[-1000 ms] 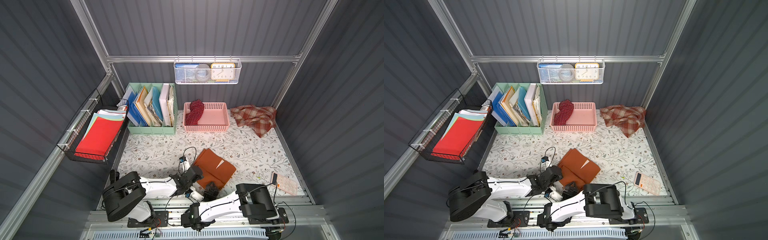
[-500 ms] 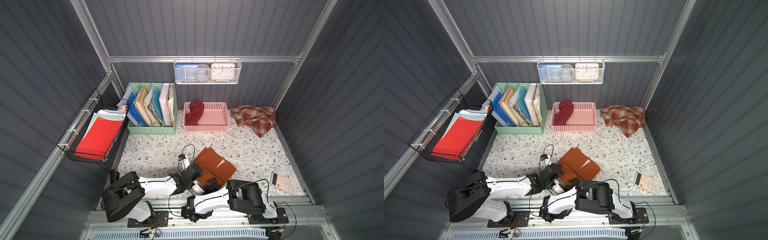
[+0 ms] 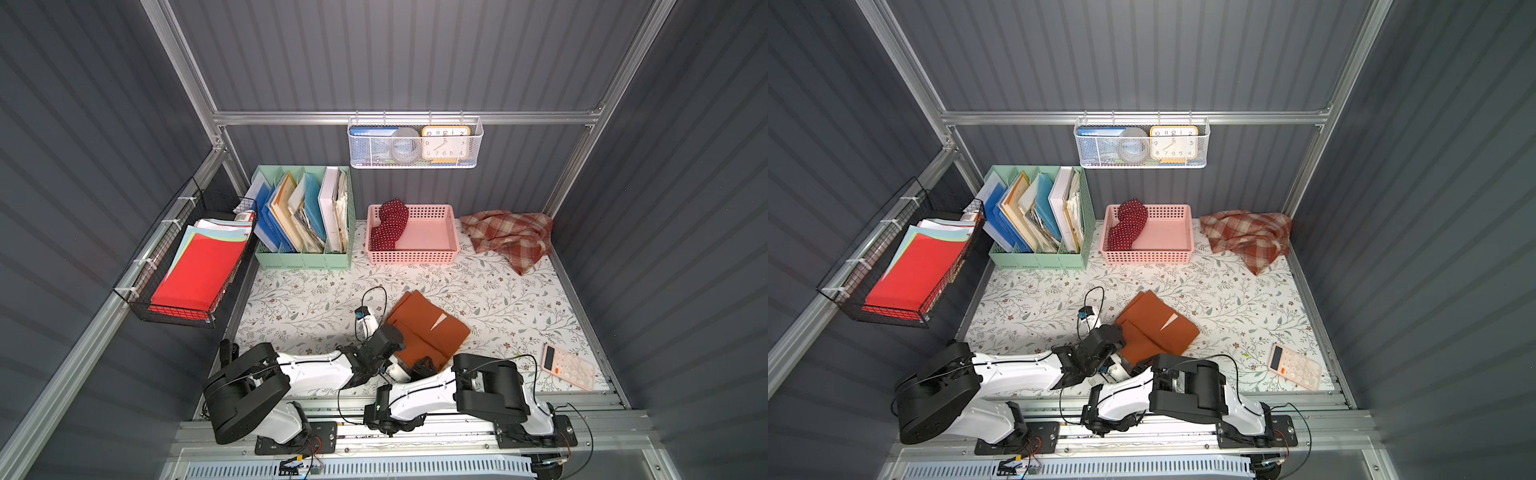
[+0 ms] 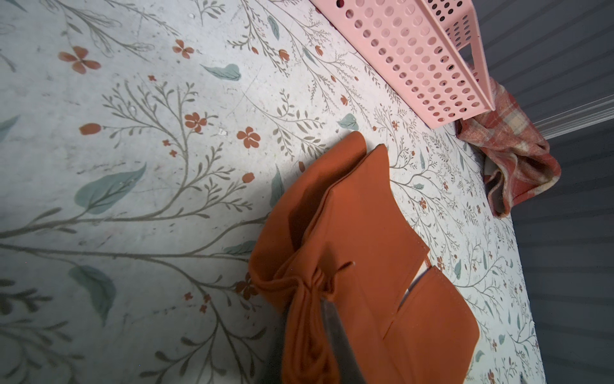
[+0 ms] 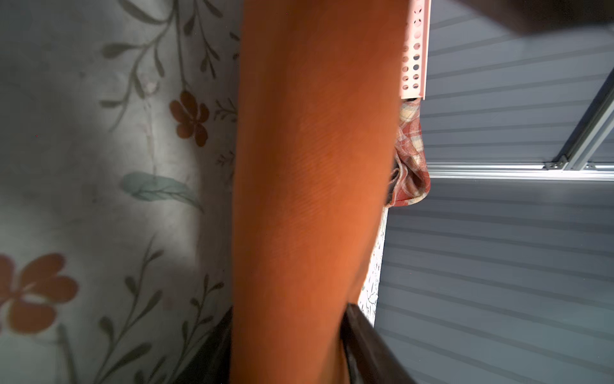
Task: Roll up the skirts
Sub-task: Roll the skirt at the center of the board.
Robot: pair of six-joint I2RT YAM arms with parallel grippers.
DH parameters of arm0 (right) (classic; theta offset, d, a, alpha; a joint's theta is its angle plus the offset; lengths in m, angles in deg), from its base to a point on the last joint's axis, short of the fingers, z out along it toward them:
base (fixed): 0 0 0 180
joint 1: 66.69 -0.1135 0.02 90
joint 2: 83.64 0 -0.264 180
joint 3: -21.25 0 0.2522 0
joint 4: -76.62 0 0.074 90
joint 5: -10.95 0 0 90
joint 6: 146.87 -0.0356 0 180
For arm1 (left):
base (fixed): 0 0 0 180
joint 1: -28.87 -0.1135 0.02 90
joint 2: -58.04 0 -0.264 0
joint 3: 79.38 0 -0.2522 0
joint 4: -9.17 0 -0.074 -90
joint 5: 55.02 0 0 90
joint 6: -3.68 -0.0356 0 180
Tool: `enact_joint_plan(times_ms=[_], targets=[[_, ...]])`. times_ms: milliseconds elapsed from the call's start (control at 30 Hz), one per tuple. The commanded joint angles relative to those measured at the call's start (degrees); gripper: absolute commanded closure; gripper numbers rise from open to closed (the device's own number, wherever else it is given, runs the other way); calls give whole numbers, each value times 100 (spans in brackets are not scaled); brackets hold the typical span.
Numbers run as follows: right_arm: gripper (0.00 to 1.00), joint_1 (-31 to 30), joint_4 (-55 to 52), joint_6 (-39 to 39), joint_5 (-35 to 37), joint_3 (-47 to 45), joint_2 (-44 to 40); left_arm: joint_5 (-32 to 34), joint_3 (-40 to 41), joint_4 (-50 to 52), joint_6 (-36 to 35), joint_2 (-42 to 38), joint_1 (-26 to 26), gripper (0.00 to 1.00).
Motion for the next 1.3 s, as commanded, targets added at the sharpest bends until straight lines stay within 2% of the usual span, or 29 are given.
enact_joint_plan(times_ms=[0,100,267,300,367,467,533,633,667,933,1100,1267], targets=[[57,665,338,-39,-134,-80,74,-650,239,449,147,-137,289,100],[64,895,550,216,-310,-177,43,-701,271,498,175,-191,289,100],[83,920,922,630,-713,-379,-117,-738,356,671,283,-408,289,100],[87,923,966,693,-810,-395,-136,-730,365,728,294,-465,289,97],[92,918,1096,822,-1000,-454,-169,-679,388,839,345,-588,289,84],[100,919,1266,979,-1262,-567,-215,-536,420,1087,437,-785,283,47],[100,916,1345,1065,-1398,-610,-223,-372,365,1438,506,-932,277,25],[100,911,1374,1162,-1493,-641,-249,-97,332,1904,569,-1243,221,3],[100,910,1389,1185,-1505,-650,-274,-29,362,1991,575,-1376,193,0],[100,932,1988,1522,-2074,-972,-803,651,520,2987,822,-2442,66,0],[100,983,2942,1664,-3185,-1555,-1851,972,642,3261,773,-3071,-8,0],[100,1386,3661,1566,-4554,-2126,-3054,891,573,3195,719,-2883,-18,0]])
